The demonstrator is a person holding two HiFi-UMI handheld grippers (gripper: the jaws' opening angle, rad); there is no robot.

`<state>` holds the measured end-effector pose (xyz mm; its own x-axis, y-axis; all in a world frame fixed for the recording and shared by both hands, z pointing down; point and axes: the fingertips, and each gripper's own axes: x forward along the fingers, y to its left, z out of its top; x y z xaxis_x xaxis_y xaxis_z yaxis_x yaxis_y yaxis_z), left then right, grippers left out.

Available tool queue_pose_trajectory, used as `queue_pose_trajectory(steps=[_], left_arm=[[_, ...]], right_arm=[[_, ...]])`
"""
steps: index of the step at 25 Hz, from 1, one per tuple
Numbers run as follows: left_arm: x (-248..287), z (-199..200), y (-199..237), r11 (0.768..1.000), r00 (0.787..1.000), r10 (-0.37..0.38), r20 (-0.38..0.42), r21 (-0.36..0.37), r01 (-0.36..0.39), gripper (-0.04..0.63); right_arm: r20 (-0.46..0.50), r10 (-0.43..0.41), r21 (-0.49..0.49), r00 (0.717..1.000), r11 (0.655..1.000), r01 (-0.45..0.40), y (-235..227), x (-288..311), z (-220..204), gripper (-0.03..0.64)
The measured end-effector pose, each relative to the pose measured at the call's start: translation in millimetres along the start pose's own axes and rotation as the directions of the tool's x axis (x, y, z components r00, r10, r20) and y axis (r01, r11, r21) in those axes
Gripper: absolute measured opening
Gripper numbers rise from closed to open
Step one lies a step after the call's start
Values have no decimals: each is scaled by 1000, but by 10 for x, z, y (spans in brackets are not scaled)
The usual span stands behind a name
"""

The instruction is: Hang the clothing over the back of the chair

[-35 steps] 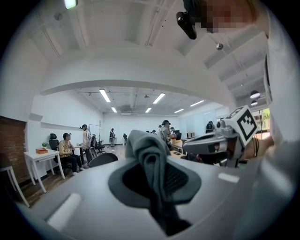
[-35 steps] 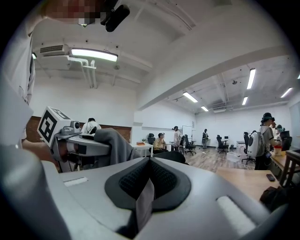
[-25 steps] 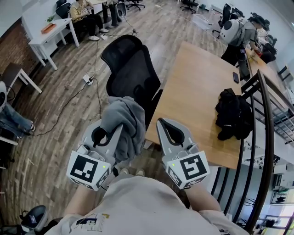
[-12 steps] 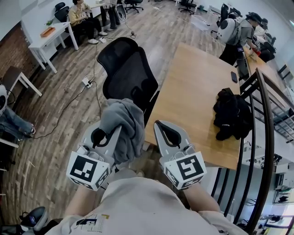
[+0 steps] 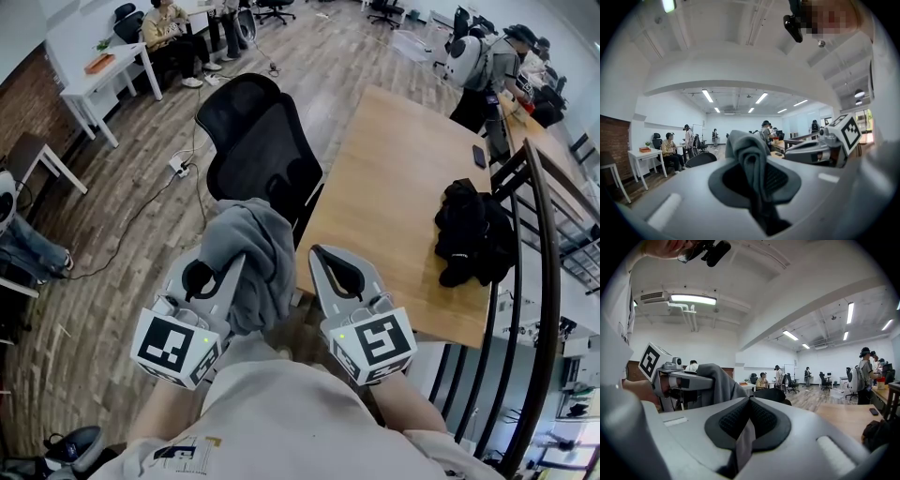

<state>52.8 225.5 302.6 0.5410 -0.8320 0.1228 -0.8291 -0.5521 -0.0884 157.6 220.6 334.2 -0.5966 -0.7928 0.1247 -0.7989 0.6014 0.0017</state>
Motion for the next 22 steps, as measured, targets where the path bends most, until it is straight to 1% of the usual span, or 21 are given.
queue_pose_trajectory(steps=[5,13,18,22], left_arm=[[63,-4,-13,1000,1000,5,2,2,-5,49],[192,61,-1,1000,1000,-13,25,15,13,49],[288,28,83,1000,999,-21,31,2,21,49],[371,-12,215,1000,999,-26,34,-2,26,49]], right_arm=[[5,-1,3,1000,1000,1,-63,16,-20,-2],[31,-30,12,999,999,29,-192,73,19,-2],[19,-45,20,999,999,44,-298,183,-28,-2],[10,-39,14,999,999,39,-298,352,-78,-2]])
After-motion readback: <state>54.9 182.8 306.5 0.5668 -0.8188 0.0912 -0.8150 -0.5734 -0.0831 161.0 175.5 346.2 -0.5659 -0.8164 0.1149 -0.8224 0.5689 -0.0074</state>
